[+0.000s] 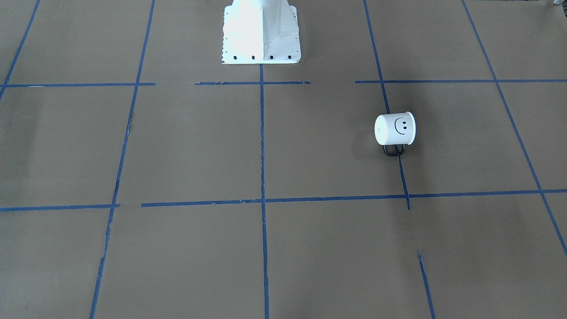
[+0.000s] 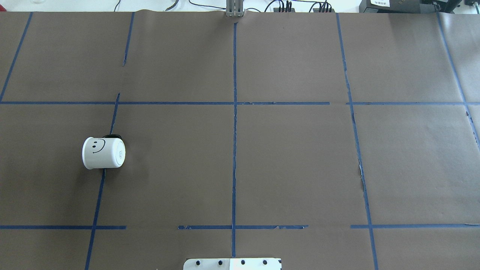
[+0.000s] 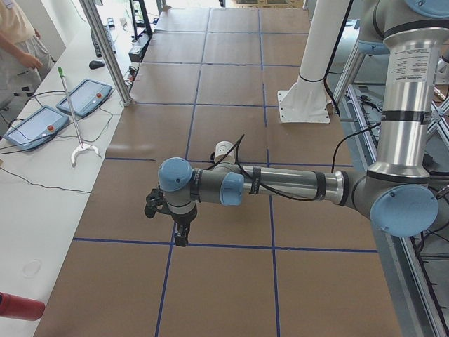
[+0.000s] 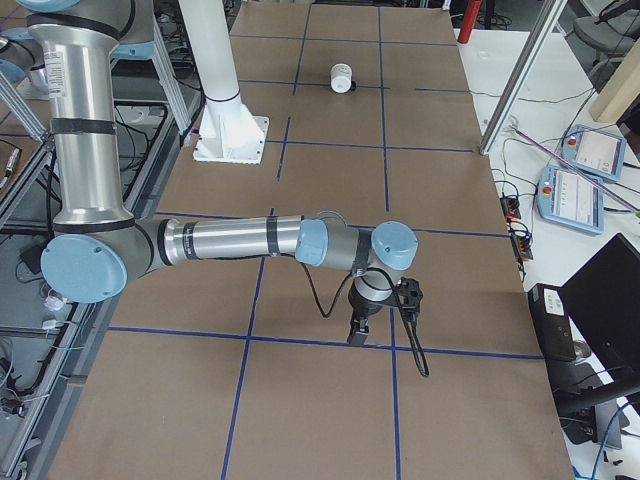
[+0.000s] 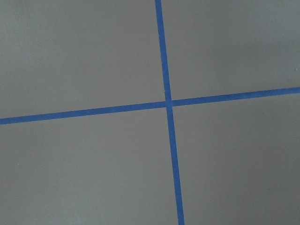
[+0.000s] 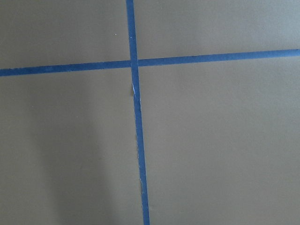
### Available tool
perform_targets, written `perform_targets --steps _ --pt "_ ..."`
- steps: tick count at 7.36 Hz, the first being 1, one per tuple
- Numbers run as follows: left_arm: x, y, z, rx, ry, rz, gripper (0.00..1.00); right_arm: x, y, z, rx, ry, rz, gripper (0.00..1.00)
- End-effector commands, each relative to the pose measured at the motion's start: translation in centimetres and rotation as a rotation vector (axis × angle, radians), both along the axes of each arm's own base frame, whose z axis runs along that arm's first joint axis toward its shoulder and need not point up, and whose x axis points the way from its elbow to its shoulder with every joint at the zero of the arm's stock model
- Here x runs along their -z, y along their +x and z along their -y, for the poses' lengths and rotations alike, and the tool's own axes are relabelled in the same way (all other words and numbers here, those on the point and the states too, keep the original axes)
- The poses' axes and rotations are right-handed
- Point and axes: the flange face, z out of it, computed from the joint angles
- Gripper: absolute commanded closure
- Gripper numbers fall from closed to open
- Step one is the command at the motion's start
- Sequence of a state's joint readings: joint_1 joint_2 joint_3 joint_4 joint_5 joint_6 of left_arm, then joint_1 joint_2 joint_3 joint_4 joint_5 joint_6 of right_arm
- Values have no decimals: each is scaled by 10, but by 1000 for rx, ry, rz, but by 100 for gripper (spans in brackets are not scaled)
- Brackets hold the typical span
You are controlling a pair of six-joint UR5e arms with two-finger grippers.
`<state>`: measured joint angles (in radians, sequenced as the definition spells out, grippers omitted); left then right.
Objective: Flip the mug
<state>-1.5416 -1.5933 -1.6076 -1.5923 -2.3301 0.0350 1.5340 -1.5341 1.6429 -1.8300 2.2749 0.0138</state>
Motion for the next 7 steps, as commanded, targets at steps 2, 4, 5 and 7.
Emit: perform_targets --steps 2,4,5,7 --pt "10 1 7 -2 39 -1 0 0 0 0 0 0 0 0" --pt "27 1 10 4 128 2 0 0 0 0 0 0 0 0" --pt "25 3 10 -1 125 0 0 -1 0 -1 0 -1 0 0" --pt "29 18 12 -35 148 -7 0 0 0 0 0 0 0 0"
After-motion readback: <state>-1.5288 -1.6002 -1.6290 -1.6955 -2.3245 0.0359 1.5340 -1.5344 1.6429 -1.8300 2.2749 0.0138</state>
